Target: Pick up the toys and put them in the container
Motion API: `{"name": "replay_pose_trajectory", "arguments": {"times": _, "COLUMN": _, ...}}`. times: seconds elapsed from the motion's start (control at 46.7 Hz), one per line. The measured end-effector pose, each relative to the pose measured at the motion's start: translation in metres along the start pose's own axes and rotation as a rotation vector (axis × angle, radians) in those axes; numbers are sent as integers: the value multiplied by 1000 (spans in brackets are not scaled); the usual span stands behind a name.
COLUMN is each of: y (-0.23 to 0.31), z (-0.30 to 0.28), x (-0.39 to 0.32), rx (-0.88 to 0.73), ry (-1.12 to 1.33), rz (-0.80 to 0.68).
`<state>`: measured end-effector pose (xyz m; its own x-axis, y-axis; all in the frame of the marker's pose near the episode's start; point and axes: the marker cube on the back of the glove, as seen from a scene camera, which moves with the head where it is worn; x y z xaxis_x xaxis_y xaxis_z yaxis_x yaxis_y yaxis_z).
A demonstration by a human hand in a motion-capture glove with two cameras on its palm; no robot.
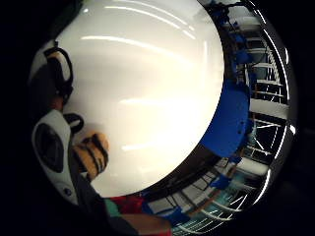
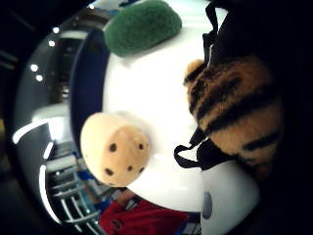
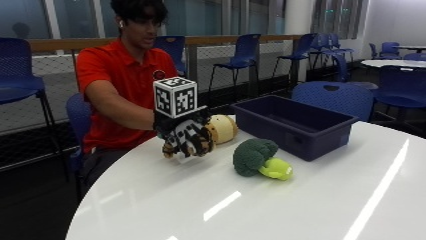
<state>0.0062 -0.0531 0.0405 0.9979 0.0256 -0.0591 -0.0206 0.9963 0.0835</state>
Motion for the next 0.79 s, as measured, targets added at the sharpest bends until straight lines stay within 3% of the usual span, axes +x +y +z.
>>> {"name": "replay_pose_trajectory", "arguments": {"times": 0.278, "y": -13, "z": -72, "x": -38, "rx": 82, "ry": 17, "rz": -30}}
{"name": "replay_pose_trajectory", "arguments": {"times": 0.514, "y": -46, "z": -131, "x": -125, "rx": 154, "ry": -7, "rz": -128}}
{"name": "replay_pose_trajectory", "arguments": {"times": 0.792, "y": -74, "z": -158, "x": -214, "rx": 152, "ry": -24, "rz": -221}}
